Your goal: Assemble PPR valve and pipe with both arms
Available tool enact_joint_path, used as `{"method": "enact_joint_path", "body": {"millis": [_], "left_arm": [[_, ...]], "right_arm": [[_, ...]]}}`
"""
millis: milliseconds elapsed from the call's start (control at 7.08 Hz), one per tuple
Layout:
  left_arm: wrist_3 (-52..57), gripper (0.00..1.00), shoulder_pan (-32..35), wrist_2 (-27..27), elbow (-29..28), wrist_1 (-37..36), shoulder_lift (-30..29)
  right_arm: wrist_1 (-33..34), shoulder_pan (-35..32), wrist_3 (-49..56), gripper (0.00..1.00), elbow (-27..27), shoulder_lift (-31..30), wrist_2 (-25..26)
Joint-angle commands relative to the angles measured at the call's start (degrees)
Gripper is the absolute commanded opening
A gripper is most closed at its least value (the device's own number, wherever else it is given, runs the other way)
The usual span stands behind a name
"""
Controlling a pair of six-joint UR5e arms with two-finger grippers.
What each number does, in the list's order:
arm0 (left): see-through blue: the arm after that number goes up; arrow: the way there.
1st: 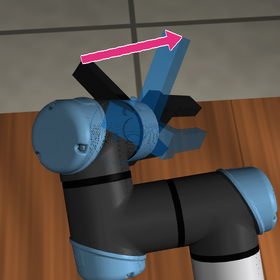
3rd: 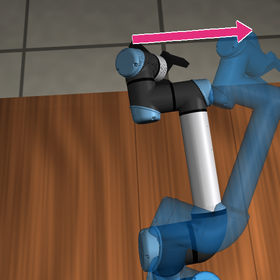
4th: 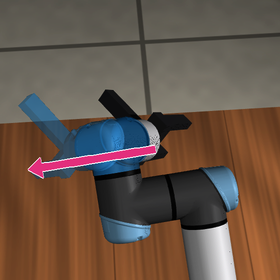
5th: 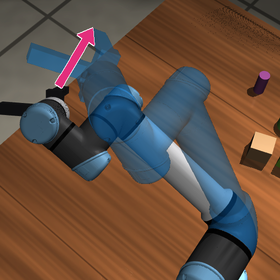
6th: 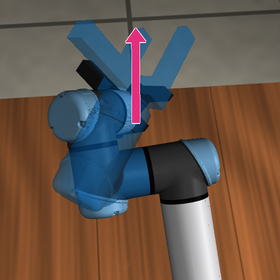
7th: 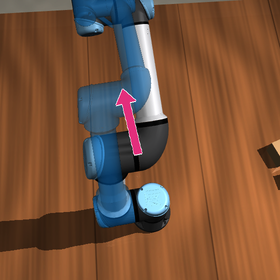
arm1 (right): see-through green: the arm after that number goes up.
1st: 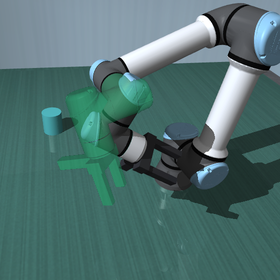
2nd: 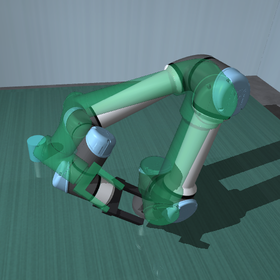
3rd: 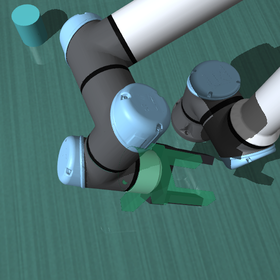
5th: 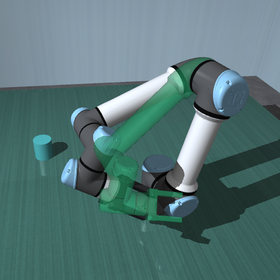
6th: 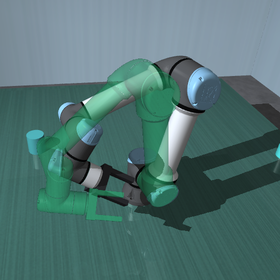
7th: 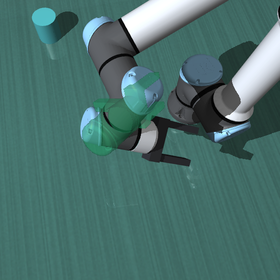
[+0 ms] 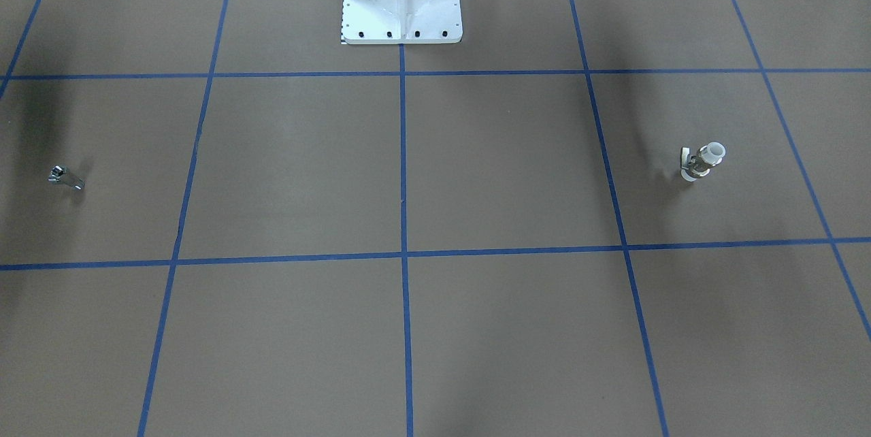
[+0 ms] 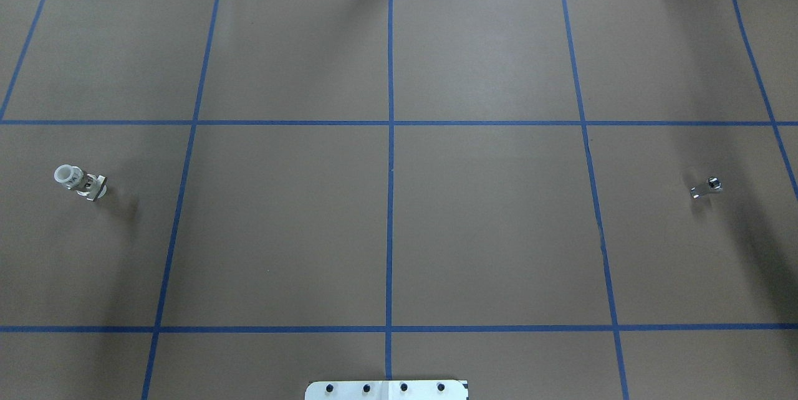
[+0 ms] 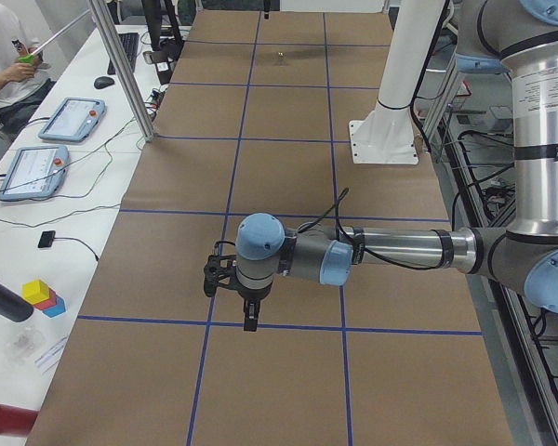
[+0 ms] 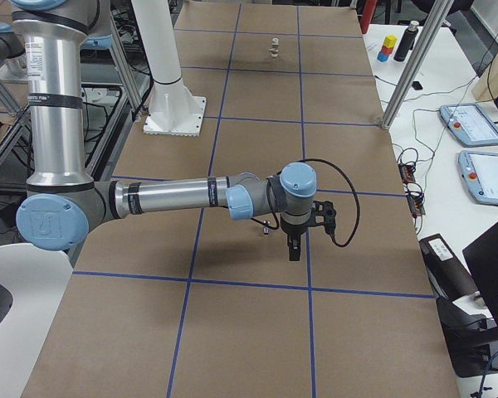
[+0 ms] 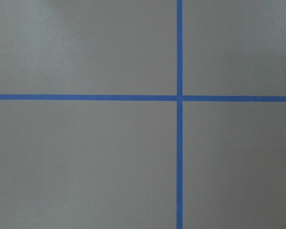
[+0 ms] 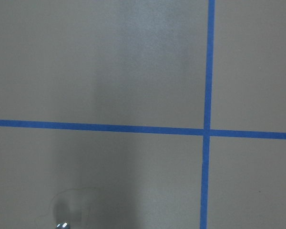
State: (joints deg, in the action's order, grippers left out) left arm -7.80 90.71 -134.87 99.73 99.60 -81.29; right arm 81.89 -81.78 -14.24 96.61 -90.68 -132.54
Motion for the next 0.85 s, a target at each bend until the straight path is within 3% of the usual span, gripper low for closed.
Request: {"method": "enact_joint_path", "body": {"millis": [0,706], "left_arm": [[0.0,1.00,0.0,-0.3,-0.4,0.8,1.0],[-0.4,1.00,-0.1,-1.3,-0.1,1.3,2.0]], "right_arm": [[-0.1,0.0,-0.3,0.99,0.3,-0.6,-0.3],[-0.7,0.0,-0.5,0.99,0.5,-1.4,-0.4]]}}
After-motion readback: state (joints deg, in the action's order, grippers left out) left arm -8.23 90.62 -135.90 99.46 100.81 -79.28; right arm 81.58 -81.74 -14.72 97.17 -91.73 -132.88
